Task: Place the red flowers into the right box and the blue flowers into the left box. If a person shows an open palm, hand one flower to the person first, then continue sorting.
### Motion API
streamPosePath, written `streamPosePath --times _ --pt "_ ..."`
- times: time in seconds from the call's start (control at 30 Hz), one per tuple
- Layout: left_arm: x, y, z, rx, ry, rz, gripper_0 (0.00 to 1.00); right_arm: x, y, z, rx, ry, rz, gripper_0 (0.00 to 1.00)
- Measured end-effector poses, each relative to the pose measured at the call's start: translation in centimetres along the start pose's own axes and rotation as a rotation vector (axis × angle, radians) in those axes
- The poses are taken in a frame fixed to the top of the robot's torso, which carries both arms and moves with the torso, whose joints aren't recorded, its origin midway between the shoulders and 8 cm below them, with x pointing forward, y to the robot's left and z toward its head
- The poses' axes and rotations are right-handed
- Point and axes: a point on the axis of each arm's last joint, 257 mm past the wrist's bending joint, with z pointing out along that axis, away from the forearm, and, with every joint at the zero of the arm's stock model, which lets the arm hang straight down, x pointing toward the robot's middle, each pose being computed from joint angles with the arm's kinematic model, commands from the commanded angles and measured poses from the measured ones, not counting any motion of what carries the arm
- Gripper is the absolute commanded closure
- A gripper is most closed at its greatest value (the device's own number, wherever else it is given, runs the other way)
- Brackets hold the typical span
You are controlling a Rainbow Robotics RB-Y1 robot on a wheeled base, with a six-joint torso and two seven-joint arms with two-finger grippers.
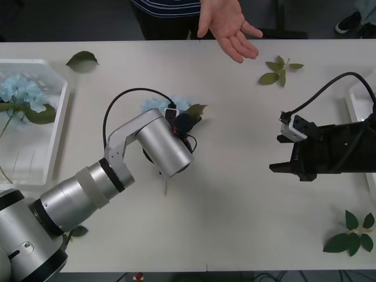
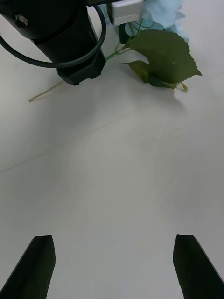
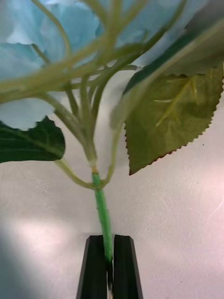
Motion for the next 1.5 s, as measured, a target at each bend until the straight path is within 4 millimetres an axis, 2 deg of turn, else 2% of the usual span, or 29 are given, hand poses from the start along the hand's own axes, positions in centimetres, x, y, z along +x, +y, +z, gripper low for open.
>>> streamPosePath --times 0.47,0.67,0.87,1.03,1.33,1.5 --pt "-0.3 -0.5 -0.5 0.012 -0.011 0.004 0.98 0.0 0.0 0.0 0.0 0.0 0.0 0.27" --pt "-1.9 -0.6 -2.4 0.045 -0.046 0.055 0.97 0.0 0.0 0.0 0.0 0.0 0.0 0.26" --pt "-4.4 1.8 -5.2 0.081 -0.133 0.128 0.97 0.0 0.0 0.0 0.0 0.0 0.0 0.27" --pt "-4.2 3.6 -7.1 0.09 -0.192 0.182 0.97 0.0 0.0 0.0 0.0 0.0 0.0 0.27" --pt "-2.6 2.6 -11.1 0.21 -0.213 0.222 0.97 0.0 0.0 0.0 0.0 0.0 0.0 0.27" --pt "-3.6 2.4 -12.5 0.274 -0.205 0.162 0.97 0.0 0.0 0.0 0.0 0.0 0.0 0.26"
